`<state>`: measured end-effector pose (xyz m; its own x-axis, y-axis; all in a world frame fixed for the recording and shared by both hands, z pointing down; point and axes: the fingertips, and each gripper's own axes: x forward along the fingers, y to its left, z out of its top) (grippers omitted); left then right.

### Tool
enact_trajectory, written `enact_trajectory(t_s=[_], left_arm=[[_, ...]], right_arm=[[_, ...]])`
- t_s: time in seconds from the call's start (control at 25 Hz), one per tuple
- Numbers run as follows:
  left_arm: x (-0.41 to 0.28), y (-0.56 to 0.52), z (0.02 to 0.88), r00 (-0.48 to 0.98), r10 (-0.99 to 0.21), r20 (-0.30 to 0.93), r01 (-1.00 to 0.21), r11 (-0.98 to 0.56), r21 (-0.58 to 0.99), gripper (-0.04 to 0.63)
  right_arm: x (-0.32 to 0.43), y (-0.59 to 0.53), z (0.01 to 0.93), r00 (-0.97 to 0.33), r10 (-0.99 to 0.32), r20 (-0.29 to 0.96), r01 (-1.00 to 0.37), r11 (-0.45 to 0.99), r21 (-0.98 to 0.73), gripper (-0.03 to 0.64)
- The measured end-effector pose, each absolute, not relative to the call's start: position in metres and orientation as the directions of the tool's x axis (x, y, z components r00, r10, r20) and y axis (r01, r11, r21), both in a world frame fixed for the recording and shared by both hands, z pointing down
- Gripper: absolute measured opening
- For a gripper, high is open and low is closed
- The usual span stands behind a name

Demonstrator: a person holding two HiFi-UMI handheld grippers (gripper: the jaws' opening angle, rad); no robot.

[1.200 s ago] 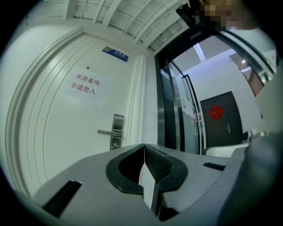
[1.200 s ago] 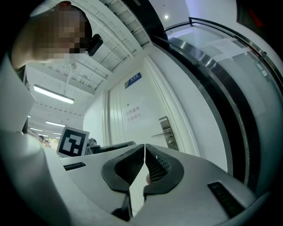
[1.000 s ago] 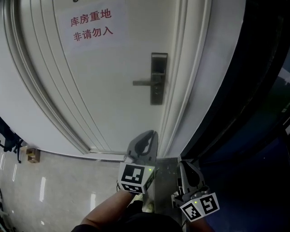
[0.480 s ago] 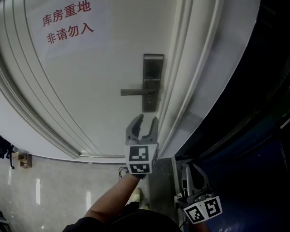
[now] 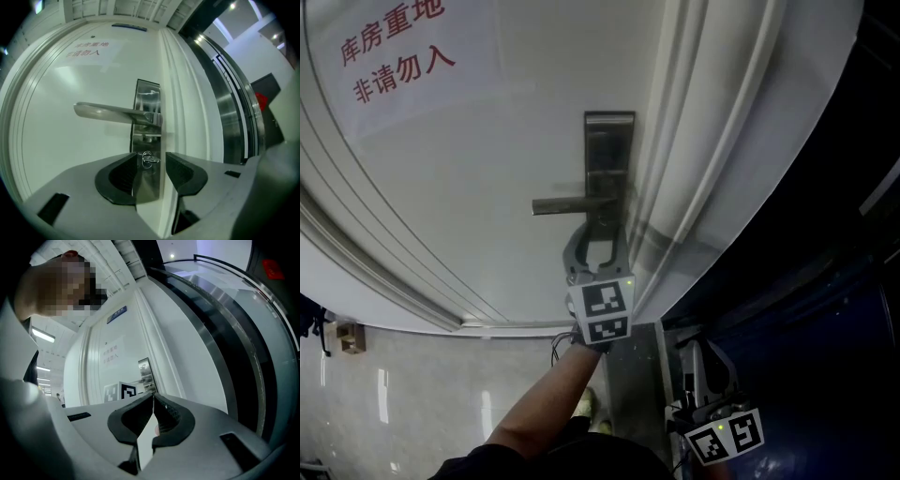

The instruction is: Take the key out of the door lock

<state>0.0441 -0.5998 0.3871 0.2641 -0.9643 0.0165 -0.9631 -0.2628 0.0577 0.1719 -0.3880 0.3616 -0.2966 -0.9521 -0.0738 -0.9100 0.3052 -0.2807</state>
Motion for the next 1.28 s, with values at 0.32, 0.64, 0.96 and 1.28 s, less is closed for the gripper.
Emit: enact_trajectory(t_s=[0.32,0.64,0.96,1.28], left_arm=[[0.05,-0.618,0.392,0.227,-0.974,0.024,-0.974,-0.226,0.03,0.17],[0.049,-0.629,0.397,0.172,-0.984,0.044,-0.985,-0.172,0.017,0.139],[0.048,-0.627,0.397,0.137,-0.988,0.07,-0.99,-0.135,0.032,0.132],[0.051,-0.611,0.395,0.119,-0.991,0.059,-0.992,-0.117,0.041,0.13]], right_arm=[[0.181,-0.398,0.366,-0.287,-0.955,-0.069,-0.91,0.294,-0.294,0.017],[0.191,-0.4,0.366,-0.272,-0.96,-0.068,-0.911,0.28,-0.302,0.017],[0.184,-0.396,0.368,-0.291,-0.955,-0.062,-0.905,0.296,-0.306,0.017],[0.172,-0.384,0.365,-0.33,-0.941,-0.071,-0.89,0.335,-0.308,0.017]])
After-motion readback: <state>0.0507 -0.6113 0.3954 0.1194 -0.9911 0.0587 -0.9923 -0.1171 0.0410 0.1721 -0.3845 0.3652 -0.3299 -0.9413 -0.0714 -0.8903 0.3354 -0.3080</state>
